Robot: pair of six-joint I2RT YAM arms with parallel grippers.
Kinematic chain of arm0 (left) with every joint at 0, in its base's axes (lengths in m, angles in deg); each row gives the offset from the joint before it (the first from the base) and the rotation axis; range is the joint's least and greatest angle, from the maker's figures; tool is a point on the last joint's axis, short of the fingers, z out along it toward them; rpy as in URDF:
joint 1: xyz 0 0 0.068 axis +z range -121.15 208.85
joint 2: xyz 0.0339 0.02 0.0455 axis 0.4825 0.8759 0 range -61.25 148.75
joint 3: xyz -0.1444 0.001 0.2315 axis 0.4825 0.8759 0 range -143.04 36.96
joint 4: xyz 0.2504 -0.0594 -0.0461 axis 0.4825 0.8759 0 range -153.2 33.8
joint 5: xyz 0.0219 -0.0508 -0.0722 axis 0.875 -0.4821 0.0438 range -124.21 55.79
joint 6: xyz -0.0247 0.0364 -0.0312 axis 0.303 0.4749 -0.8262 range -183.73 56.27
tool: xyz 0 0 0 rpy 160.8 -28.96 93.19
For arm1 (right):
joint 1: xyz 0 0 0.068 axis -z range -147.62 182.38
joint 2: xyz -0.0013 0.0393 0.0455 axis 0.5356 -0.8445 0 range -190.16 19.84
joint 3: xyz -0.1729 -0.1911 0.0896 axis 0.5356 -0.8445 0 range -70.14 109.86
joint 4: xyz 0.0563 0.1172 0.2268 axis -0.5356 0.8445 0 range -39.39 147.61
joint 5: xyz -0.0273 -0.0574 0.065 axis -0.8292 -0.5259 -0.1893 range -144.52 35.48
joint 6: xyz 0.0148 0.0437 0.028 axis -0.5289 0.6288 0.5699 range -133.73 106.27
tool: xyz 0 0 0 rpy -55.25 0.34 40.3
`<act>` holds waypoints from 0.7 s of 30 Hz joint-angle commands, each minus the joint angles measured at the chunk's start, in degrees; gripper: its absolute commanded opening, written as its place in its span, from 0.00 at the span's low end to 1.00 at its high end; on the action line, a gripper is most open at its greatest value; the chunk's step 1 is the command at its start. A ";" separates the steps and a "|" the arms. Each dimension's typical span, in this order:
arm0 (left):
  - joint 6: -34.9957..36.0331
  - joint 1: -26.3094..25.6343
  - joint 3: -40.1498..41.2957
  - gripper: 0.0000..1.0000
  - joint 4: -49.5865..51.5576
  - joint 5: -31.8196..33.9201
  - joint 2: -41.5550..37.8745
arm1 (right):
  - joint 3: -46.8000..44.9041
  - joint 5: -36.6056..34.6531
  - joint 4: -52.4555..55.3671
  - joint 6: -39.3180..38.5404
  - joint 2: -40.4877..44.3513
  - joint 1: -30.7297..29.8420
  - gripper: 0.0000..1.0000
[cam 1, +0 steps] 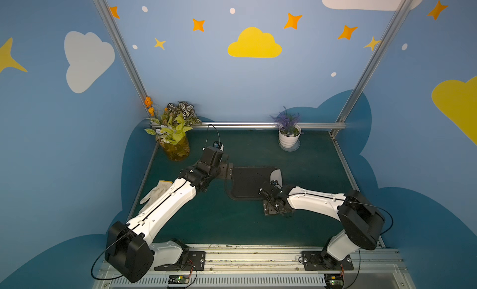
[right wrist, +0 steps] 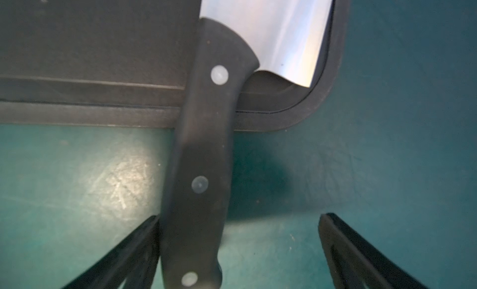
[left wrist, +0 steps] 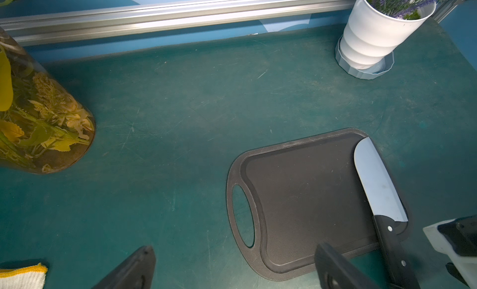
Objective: Align the knife with the edge of the cutting board
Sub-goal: Adjust the knife at the edge of the cutting board.
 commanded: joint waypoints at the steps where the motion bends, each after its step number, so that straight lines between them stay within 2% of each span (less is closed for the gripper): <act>1: 0.32 0.26 -1.38 1.00 0.54 -0.57 0.55 | -0.88 -0.58 -0.09 0.48 1.68 0.43 0.98; 21: 0.30 0.25 -1.35 1.00 0.53 -0.44 0.56 | -3.06 -0.21 -0.35 0.38 4.88 1.86 0.98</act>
